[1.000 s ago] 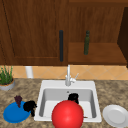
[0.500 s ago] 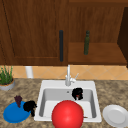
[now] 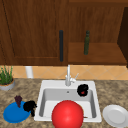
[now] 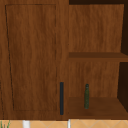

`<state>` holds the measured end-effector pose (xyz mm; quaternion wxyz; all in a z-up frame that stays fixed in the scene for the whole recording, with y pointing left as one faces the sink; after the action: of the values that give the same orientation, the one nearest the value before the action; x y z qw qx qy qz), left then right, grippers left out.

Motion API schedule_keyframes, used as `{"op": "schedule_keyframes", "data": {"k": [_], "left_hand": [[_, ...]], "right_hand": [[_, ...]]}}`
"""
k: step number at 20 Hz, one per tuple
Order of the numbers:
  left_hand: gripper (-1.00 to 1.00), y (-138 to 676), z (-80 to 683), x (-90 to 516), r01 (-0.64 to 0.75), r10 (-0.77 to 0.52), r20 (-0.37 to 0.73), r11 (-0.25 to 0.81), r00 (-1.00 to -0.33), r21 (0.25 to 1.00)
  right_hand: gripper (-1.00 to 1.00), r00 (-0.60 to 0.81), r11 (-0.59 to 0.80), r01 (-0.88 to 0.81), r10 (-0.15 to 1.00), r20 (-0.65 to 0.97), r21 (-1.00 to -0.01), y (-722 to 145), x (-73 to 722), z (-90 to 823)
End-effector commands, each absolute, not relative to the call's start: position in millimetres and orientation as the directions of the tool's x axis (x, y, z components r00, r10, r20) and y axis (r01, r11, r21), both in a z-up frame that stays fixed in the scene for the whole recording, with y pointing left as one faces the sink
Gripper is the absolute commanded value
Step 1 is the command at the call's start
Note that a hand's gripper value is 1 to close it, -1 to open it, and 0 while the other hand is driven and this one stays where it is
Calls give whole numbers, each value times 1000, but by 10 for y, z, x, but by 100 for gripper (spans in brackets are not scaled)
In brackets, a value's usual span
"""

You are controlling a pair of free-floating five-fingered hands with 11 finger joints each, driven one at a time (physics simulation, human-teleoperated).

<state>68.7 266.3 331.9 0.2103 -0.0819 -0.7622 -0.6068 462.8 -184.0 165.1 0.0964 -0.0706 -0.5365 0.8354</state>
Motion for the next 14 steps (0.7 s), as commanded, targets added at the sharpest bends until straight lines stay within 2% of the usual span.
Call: {"op": "schedule_keyframes", "data": {"k": [1,8,12,13,14], "left_hand": [[0,2663,3319,687,380,-130,420,250,-898,890],[0,2663,3319,687,380,-130,420,250,-898,890],[0,2663,3319,687,380,-130,420,250,-898,890],[0,2663,3319,687,380,-130,420,250,-898,890],[0,2663,3319,687,380,-130,420,250,-898,890]], "right_hand": [[100,-962,-385,-124,273,16,-914,-2051,4594,1793],[100,-957,-377,-122,289,9,-918,-2398,4536,2029],[100,-971,-392,-113,240,17,-913,-2378,4468,1989],[-100,-968,-393,-125,249,25,-911,-2330,4437,1976],[-100,-961,-401,-148,274,36,-904,-2271,4445,1941]]}}
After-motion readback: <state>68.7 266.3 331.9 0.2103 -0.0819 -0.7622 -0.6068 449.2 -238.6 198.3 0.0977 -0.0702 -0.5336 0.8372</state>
